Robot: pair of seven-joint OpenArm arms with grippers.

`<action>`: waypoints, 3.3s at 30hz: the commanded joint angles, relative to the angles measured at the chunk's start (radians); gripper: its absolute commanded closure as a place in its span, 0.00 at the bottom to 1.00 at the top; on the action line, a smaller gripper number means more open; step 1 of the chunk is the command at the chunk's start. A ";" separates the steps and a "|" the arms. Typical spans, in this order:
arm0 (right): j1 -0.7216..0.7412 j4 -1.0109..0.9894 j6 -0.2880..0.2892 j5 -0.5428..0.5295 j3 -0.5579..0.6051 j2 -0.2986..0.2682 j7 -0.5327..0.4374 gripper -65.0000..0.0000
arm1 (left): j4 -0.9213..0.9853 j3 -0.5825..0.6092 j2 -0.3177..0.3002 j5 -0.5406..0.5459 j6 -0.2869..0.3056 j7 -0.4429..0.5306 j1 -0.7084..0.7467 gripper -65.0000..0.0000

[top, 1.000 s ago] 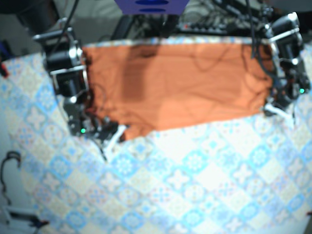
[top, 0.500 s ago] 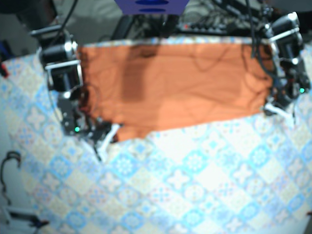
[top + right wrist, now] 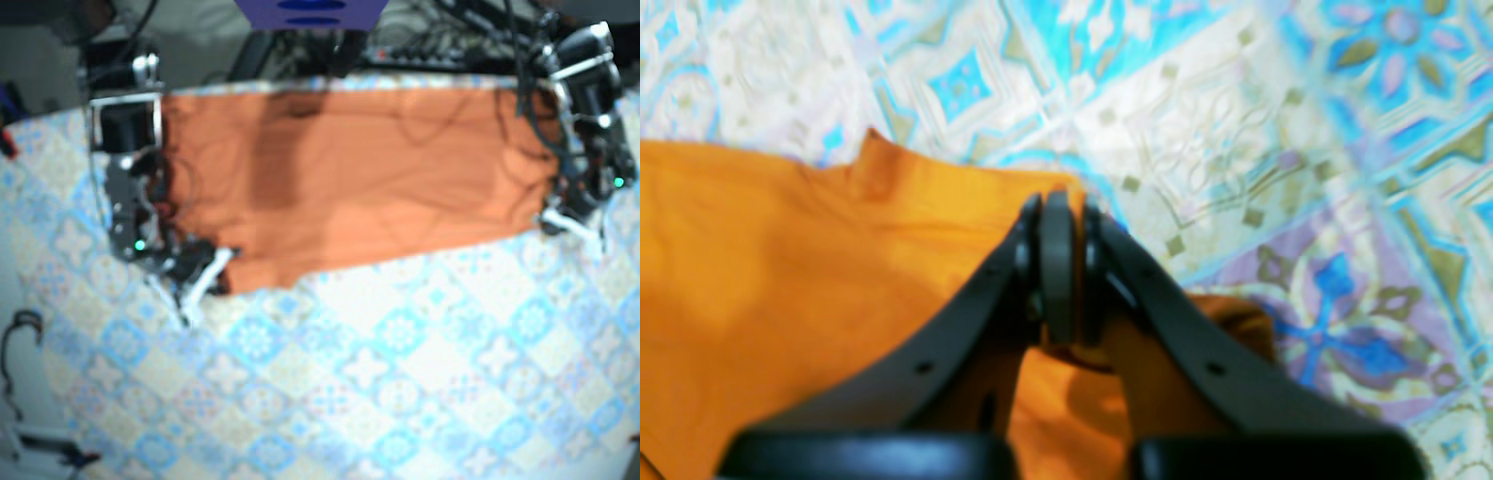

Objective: Fold the T-shirt properly
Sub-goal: 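Drag both grippers toward the robot, folding the shirt into a strip, then hold the folded strip's ends and straighten it between both grippers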

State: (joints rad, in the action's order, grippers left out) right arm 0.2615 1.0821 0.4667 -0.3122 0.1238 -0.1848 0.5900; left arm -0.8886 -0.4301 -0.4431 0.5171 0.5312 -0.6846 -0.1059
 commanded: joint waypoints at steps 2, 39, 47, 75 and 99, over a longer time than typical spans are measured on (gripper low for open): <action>-0.003 0.051 0.004 -0.009 -0.019 -0.012 -0.014 1.00 | -0.062 -0.003 -0.024 0.011 0.008 0.018 0.004 1.00; -0.304 0.390 0.004 -0.008 -0.198 -0.014 0.075 1.00 | -0.086 -0.003 -0.047 0.011 0.039 0.018 0.061 1.00; -0.376 0.458 0.004 -0.008 -0.200 -0.014 0.075 1.00 | -0.086 -0.003 -0.050 0.011 0.043 0.018 0.096 1.00; -0.620 0.671 -0.139 -0.014 -0.198 0.034 0.077 1.00 | -0.203 0.064 -0.052 0.010 0.043 0.018 0.168 1.00; -0.766 0.745 -0.142 -0.011 -0.192 0.179 0.075 1.00 | -0.202 0.070 -0.050 0.008 0.043 0.018 0.170 1.00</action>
State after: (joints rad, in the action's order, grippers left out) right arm -0.5049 1.8034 0.3176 -0.3145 -0.0673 -0.0029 0.6857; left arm -1.0756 -0.3546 -0.4686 0.5159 0.5732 -0.6842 0.0719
